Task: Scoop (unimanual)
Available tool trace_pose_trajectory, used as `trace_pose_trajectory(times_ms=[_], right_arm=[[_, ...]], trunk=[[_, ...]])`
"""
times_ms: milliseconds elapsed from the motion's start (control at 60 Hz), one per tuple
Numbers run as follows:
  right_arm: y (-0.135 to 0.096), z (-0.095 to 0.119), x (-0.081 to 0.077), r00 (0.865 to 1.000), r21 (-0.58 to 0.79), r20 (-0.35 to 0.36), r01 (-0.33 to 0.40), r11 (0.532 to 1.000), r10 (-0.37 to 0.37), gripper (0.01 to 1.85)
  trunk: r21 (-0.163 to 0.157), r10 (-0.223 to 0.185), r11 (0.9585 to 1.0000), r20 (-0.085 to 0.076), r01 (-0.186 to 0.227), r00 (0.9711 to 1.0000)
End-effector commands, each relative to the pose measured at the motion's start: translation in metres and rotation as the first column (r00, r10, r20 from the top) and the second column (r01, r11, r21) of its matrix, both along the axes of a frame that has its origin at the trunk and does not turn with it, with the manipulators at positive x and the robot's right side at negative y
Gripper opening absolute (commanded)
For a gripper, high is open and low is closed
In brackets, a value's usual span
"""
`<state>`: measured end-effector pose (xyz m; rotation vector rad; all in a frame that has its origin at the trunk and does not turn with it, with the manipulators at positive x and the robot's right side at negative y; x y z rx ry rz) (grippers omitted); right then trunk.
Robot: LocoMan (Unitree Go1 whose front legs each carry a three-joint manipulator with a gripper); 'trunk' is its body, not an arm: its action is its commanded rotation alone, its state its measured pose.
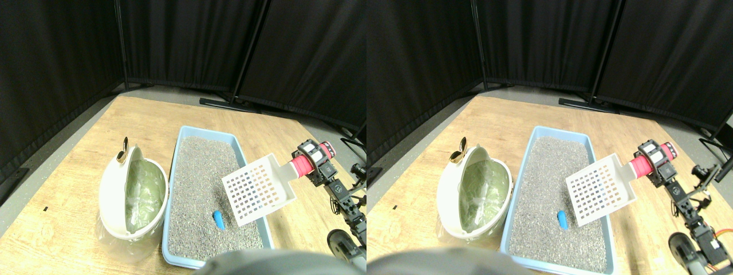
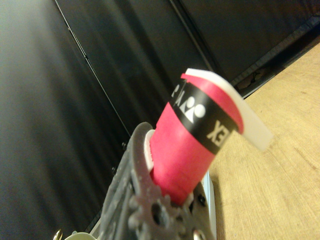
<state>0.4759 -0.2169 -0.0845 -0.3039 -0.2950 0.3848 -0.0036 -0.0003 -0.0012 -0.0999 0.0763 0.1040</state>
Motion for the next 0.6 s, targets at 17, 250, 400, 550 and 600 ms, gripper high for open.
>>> trace_pose_trajectory(times_ms=[17,250,400,550,600], right_arm=[[-0.002,0.008,-0.002,0.999,-0.015,0.036,-0.016,1.000,0.016,0.05],[-0.001,0.012,-0.003,1.000,-0.154,0.014,-0.012,0.988,0.015,0.05],[0.007,0.016,-0.006,1.000,-0.217,0.007,-0.019,0.976,0.021,0.05],[0.013,0.014,-0.007,1.000,-0.258,0.006,-0.026,0.966,0.028,0.05],[0.015,0.013,-0.008,1.000,-0.255,-0.009,-0.025,0.966,0.024,0.05]], trunk=[[-0.005,0.019,0.9998,-0.020,-0.019,0.9996],[-0.005,0.016,0.9999,-0.024,-0.016,0.9996],[-0.006,0.013,0.9999,-0.028,-0.013,0.9995],[-0.009,0.014,0.9999,-0.033,-0.015,0.9994],[-0.010,0.015,0.9998,-0.034,-0.015,0.9993]])
